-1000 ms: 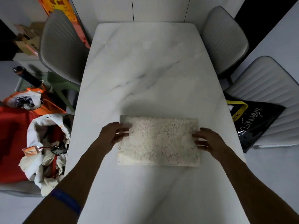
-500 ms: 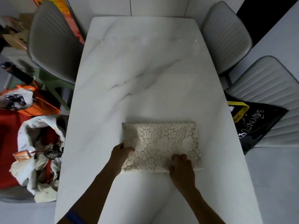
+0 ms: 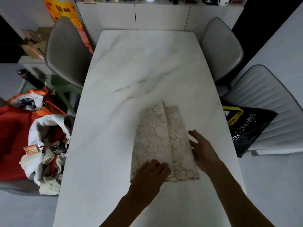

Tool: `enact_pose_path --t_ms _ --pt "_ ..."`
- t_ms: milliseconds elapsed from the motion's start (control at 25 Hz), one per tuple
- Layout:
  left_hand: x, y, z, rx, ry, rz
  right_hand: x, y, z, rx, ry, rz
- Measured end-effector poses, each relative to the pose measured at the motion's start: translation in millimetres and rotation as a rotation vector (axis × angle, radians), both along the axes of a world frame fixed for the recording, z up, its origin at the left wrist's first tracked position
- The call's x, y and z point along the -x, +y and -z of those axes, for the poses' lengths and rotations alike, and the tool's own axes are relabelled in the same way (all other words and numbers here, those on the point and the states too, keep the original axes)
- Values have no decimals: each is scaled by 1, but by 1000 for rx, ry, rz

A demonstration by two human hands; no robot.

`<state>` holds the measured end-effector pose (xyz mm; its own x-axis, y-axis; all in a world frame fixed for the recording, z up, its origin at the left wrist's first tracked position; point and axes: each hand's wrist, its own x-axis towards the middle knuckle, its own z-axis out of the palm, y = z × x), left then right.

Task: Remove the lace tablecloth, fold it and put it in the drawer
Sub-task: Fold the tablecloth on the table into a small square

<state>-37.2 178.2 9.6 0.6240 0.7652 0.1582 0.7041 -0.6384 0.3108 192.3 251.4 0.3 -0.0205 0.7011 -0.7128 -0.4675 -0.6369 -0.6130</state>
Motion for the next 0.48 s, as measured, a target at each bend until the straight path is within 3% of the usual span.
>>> enact_pose_path --t_ms 120,200,280,320,400,480 --pt "7 -48 53 328 284 121 1 -64 49 202 -397 -256" --pt "19 -67 73 355 205 45 3 -101 77 174 -762 -483" --pt "30 -65 81 446 0 -144 12 -119 90 -101 -1151 -581" --pt "33 -60 83 442 -15 -227 20 -121 91 -316 -1276 -621" --pt "43 -45 88 454 63 -275 31 -117 92 -686 -1390 -832" --pt "59 -34 94 473 111 -195 26 -110 94 -795 -1350 -1032"
